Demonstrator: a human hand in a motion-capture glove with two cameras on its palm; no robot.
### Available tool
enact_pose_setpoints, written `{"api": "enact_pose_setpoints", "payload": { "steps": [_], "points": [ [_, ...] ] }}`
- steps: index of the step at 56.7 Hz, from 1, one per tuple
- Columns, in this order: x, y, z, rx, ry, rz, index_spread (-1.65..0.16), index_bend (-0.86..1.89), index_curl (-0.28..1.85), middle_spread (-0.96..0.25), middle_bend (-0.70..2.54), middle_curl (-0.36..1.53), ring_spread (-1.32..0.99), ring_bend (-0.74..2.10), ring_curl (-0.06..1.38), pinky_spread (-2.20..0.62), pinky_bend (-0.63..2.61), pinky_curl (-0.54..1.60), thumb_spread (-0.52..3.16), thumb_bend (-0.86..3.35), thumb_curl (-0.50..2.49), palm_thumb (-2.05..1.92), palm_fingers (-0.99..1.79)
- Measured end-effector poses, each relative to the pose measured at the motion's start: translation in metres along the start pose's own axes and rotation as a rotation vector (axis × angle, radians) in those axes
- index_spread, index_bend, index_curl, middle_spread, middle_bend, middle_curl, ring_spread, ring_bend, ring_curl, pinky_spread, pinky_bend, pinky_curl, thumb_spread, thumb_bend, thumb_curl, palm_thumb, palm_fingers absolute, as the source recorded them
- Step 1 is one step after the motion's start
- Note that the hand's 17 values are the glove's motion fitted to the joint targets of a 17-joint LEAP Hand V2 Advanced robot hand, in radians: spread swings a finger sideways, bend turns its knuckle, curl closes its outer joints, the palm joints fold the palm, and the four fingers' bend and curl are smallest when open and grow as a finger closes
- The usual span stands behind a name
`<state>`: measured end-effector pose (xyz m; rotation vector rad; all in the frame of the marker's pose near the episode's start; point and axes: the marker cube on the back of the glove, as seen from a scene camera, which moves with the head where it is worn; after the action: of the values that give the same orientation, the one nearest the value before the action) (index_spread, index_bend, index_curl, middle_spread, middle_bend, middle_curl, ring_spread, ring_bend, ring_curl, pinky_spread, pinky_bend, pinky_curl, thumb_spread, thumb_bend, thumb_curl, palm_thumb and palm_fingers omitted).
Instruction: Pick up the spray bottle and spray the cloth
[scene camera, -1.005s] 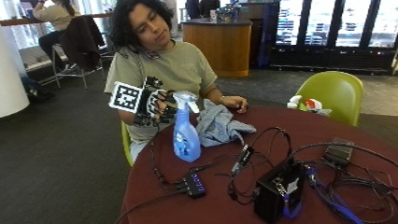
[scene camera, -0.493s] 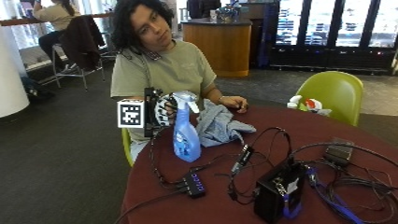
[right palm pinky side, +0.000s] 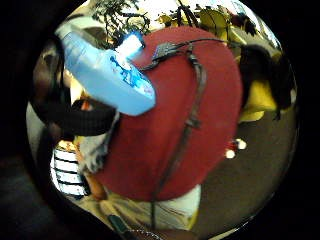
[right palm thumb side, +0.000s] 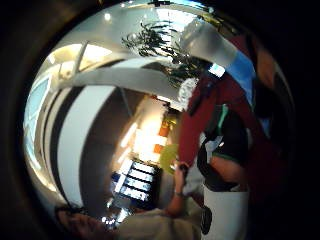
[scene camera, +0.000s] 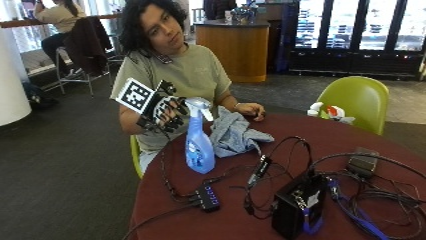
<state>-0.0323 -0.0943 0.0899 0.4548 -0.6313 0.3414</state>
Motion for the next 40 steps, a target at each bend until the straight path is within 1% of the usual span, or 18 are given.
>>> {"api": "enact_pose_setpoints", "payload": {
  "steps": [1,2,3,4,5,6,8,10,12,13,17,23,27,34,40],
  "points": [
    [0.0,0.006,-0.005,-0.036,0.023,-0.012,-0.24,0.42,0.59,-0.18,0.67,0.76,-0.16,0.88,0.61,-0.23,0.88,0.61,1.04,-0.01,0.73,0.9,1.02],
    [0.0,0.013,-0.01,-0.083,0.043,-0.027,-0.23,0.37,0.57,-0.17,0.63,0.74,-0.15,0.85,0.6,-0.23,0.84,0.59,1.04,-0.01,0.73,0.9,0.94],
    [0.0,0.02,-0.015,-0.125,0.059,-0.04,-0.24,0.35,0.57,-0.14,0.59,0.72,-0.13,0.8,0.58,-0.19,0.77,0.58,1.05,-0.02,0.72,0.88,0.78],
    [0.0,0.026,-0.02,-0.152,0.072,-0.046,-0.24,0.35,0.58,-0.13,0.58,0.72,-0.12,0.79,0.59,-0.17,0.76,0.6,1.05,-0.02,0.71,0.89,0.76],
    [-0.001,0.03,-0.023,-0.164,0.08,-0.044,-0.24,0.33,0.58,-0.12,0.57,0.7,-0.12,0.77,0.58,-0.17,0.74,0.58,1.05,-0.02,0.71,0.88,0.78],
    [-0.002,0.034,-0.027,-0.165,0.087,-0.034,-0.25,0.33,0.57,-0.1,0.53,0.67,-0.1,0.69,0.55,-0.12,0.67,0.55,1.07,-0.03,0.7,0.87,0.63],
    [-0.004,0.042,-0.034,-0.156,0.101,-0.006,-0.25,0.32,0.56,-0.08,0.49,0.65,-0.09,0.64,0.54,-0.08,0.62,0.55,1.08,-0.03,0.69,0.85,0.59],
    [-0.007,0.05,-0.041,-0.142,0.123,0.012,-0.27,0.31,0.53,-0.05,0.45,0.62,-0.07,0.56,0.5,0.0,0.52,0.49,1.1,-0.04,0.67,0.82,0.51],
    [-0.009,0.057,-0.047,-0.124,0.152,0.003,-0.28,0.29,0.51,-0.03,0.41,0.59,-0.06,0.54,0.48,0.04,0.48,0.47,1.11,-0.04,0.66,0.79,0.52],
    [-0.009,0.061,-0.051,-0.132,0.168,-0.025,-0.28,0.28,0.5,-0.02,0.4,0.57,-0.06,0.52,0.46,0.07,0.46,0.45,1.12,-0.03,0.65,0.79,0.53],
    [-0.008,0.079,-0.068,-0.245,0.234,-0.168,-0.31,0.25,0.47,0.01,0.31,0.52,-0.04,0.44,0.42,0.15,0.39,0.4,1.13,-0.04,0.62,0.74,0.44],
    [-0.009,0.093,-0.085,-0.315,0.34,-0.208,-0.34,0.21,0.44,0.03,0.24,0.48,-0.02,0.36,0.38,0.21,0.33,0.37,1.14,-0.03,0.59,0.7,0.41],
    [-0.01,0.107,-0.094,-0.3,0.394,-0.212,-0.36,0.19,0.42,0.03,0.21,0.45,-0.01,0.32,0.36,0.23,0.29,0.35,1.15,-0.02,0.57,0.69,0.38],
    [-0.008,0.13,-0.105,-0.219,0.453,-0.227,-0.37,0.21,0.41,0.04,0.17,0.42,0.0,0.27,0.34,0.25,0.22,0.33,1.15,-0.02,0.54,0.69,0.41],
    [-0.005,0.145,-0.108,-0.163,0.481,-0.17,-0.37,0.19,0.4,0.04,0.18,0.39,0.0,0.26,0.33,0.25,0.18,0.32,1.14,-0.02,0.53,0.7,0.46]
  ]
}}
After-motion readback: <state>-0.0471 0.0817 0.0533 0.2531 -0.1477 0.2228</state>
